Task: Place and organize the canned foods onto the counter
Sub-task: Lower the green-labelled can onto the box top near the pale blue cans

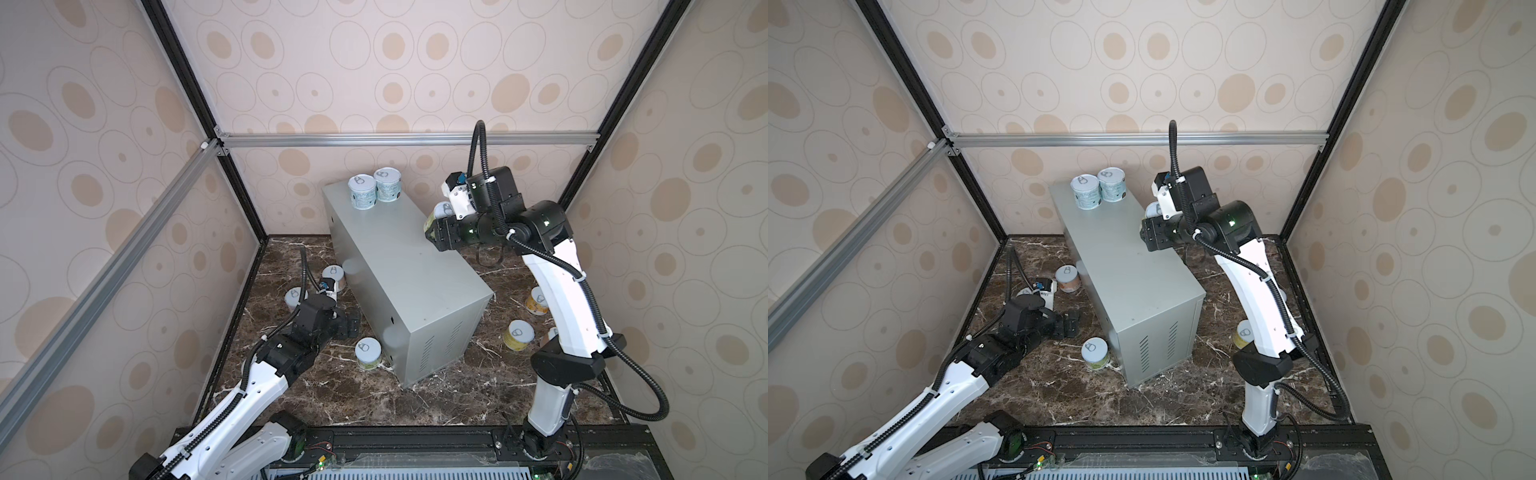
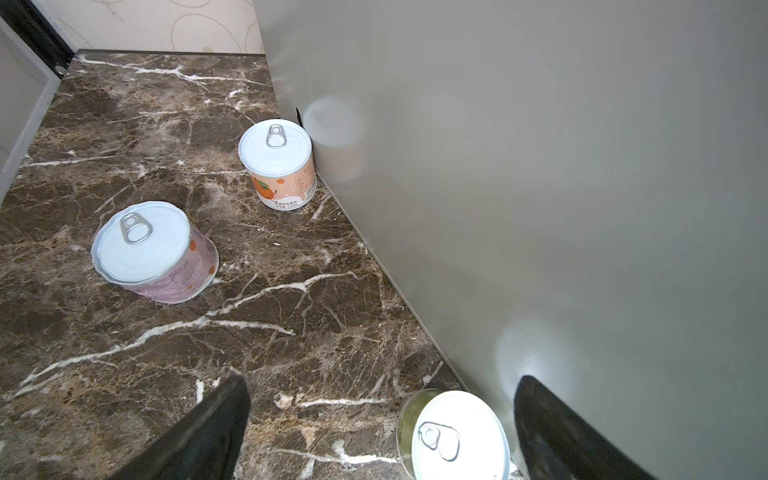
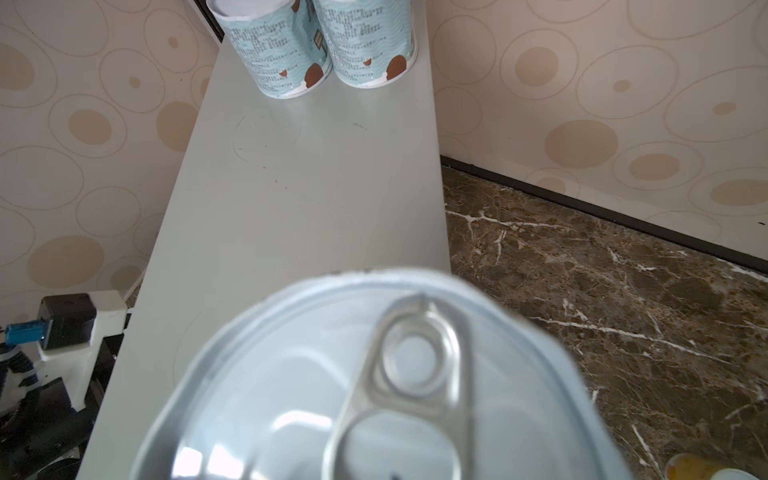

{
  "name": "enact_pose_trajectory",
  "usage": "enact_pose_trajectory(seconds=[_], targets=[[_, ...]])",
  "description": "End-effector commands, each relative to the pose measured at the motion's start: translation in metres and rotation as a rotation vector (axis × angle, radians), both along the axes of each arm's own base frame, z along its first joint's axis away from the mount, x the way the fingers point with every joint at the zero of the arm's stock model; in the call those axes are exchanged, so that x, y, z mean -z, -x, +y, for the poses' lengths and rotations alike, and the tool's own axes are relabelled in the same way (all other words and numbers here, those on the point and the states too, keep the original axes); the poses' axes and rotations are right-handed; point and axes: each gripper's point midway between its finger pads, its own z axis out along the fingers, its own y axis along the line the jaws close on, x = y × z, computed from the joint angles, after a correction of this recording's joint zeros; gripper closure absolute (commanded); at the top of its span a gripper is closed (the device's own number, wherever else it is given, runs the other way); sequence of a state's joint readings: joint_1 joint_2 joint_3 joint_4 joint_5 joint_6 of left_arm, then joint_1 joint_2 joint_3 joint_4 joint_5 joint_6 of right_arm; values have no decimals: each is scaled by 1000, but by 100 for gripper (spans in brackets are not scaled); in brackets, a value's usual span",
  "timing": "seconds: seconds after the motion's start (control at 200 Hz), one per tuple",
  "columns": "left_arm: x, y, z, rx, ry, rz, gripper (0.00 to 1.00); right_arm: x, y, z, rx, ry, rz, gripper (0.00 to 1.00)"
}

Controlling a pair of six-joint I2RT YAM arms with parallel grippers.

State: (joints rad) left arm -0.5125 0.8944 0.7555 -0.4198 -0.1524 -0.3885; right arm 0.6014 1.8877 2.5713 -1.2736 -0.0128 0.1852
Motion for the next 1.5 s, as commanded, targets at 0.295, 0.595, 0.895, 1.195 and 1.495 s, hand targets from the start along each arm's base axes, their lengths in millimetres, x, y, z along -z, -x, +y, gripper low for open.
enact_pose_trajectory(seconds=[0.295,0.595,0.895,1.195,1.495], targets=[[-7,-3,7,-43,-7,-35,1,12,-21,38,-122,2,-44,36],[-3,-4,6,-44,-10,-21,1,38,-38,58,-143,31,-30,19],[-1,-4,7,-50,-20,-17,1,42,-40,73,-178,16,-41,4],[-5,-3,10,-58,-15,-30,1,20,-24,66,-187,-9,-91,1],[-7,-1,11,-63,-7,-39,1,-11,-1,46,-164,-53,-151,1]])
